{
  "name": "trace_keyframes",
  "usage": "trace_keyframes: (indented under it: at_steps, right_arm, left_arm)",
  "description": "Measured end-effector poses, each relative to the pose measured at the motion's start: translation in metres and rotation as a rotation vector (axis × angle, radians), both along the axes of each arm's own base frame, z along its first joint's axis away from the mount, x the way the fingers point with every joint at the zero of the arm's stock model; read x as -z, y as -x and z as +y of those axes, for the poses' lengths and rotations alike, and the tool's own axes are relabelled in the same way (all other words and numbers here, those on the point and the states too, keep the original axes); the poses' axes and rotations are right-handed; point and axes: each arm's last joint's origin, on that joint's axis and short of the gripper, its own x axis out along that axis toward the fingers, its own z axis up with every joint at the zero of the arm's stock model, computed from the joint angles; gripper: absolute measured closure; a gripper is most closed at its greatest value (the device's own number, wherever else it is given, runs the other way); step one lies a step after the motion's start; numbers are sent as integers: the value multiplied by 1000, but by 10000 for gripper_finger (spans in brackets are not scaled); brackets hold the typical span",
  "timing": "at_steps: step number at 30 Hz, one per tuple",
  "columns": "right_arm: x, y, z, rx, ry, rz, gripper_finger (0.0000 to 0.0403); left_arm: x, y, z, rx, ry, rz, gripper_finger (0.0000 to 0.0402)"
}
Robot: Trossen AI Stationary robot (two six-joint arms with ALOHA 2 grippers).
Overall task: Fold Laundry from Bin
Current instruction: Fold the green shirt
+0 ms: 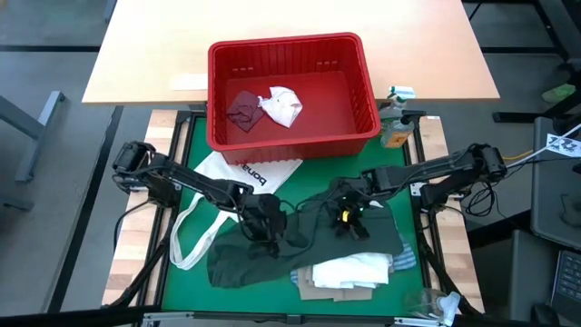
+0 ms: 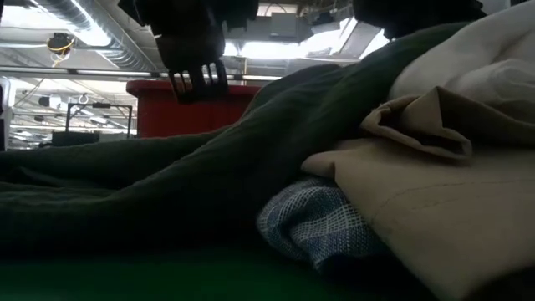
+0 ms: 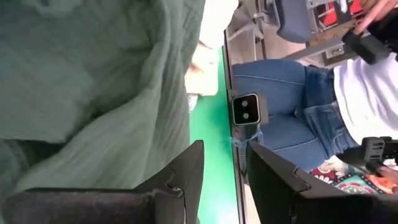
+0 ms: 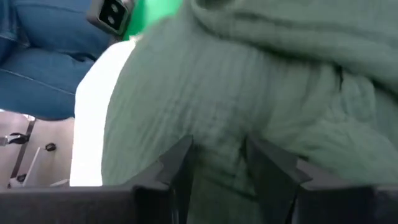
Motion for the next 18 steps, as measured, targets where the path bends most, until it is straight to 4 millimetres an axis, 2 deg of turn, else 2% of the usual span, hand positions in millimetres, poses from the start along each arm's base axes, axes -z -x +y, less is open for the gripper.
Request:
trace_keyframes:
  at_steps: [4, 8, 14, 18]
  right_arm:
    - [-8, 0, 0, -2, -12, -59, 256]
    - [-13, 2, 0, -2, -16, -85, 256]
    - [-13, 2, 0, -1, -16, -80, 256]
    - [-13, 2, 0, 0, -16, -80, 256]
  left_arm:
    - [2, 2, 1, 7, -1, 38, 288]
    - [9, 6, 12, -18, -54, 109, 288]
    - [23, 22, 36, -67, -256, 291, 288]
    - [29, 32, 50, -94, -458, 385, 288]
